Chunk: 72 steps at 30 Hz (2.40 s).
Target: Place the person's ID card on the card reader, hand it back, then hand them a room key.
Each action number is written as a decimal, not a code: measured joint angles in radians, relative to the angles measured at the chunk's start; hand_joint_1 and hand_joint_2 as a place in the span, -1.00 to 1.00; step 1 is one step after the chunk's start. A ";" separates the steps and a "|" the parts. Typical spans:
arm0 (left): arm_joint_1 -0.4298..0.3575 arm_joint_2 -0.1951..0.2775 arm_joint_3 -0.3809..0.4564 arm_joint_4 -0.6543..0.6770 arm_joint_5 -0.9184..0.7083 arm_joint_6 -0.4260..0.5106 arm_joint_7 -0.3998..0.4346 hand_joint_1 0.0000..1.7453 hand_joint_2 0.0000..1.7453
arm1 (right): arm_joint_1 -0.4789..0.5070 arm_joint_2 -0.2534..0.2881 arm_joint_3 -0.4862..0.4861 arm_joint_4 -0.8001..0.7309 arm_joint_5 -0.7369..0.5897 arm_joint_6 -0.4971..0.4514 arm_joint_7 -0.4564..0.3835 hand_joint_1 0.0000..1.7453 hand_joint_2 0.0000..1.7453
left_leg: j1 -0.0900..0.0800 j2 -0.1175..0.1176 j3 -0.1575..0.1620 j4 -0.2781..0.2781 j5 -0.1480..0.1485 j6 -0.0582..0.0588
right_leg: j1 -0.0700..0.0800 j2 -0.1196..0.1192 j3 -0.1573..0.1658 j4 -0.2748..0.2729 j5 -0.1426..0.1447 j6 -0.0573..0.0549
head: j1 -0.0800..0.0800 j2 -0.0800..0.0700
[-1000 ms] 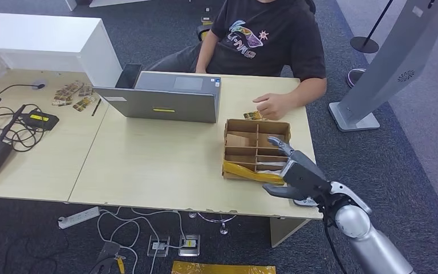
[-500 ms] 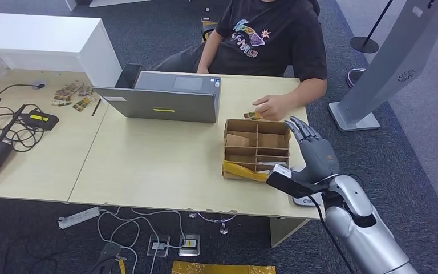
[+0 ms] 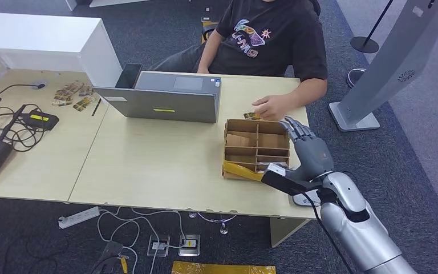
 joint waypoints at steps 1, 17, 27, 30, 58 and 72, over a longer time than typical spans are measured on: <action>-0.003 0.000 0.000 0.000 -0.002 -0.002 0.001 -1.00 1.00 | -0.003 0.004 0.002 0.007 0.000 0.003 -0.001 -1.00 1.00 | 0.000 0.000 0.000 0.000 0.000 0.000 | 0.000 0.000 0.000 0.000 0.000 0.000 | 0.000 0.000; -0.014 0.001 0.000 0.000 -0.013 -0.008 0.003 -1.00 -1.00 | -0.025 0.044 0.043 0.074 -0.047 0.074 -0.026 -1.00 1.00 | 0.000 0.000 0.000 0.000 0.000 0.000 | 0.000 0.000 0.000 0.000 0.000 0.000 | 0.000 0.000; -0.016 0.002 0.000 0.000 -0.017 -0.010 0.003 -1.00 -1.00 | -0.025 0.062 0.073 0.102 -0.054 0.090 -0.026 -1.00 1.00 | 0.000 0.000 0.000 0.000 0.000 0.000 | 0.000 0.000 0.000 0.000 0.000 0.000 | 0.000 0.000; -0.015 0.002 0.000 0.000 -0.015 -0.010 0.003 -1.00 -1.00 | -0.027 0.067 0.082 0.112 -0.053 0.094 -0.026 -0.68 1.00 | 0.000 0.000 0.000 0.000 0.000 0.000 | 0.000 0.000 0.000 0.000 0.000 0.000 | 0.000 0.000; 0.014 0.002 0.007 0.000 0.000 -0.007 0.001 -1.00 -1.00 | -0.046 0.072 0.108 0.179 -0.078 0.118 -0.012 1.00 1.00 | 0.000 0.000 0.000 0.000 0.000 0.000 | 0.000 0.000 0.000 0.000 0.000 0.000 | 0.000 0.000; 0.014 0.002 0.007 0.000 -0.009 -0.005 0.001 -1.00 -1.00 | -0.059 0.073 0.106 0.183 -0.082 0.110 -0.031 -0.96 1.00 | 0.000 0.000 0.000 0.000 0.000 0.000 | 0.000 0.000 0.000 0.000 0.000 0.000 | 0.000 0.000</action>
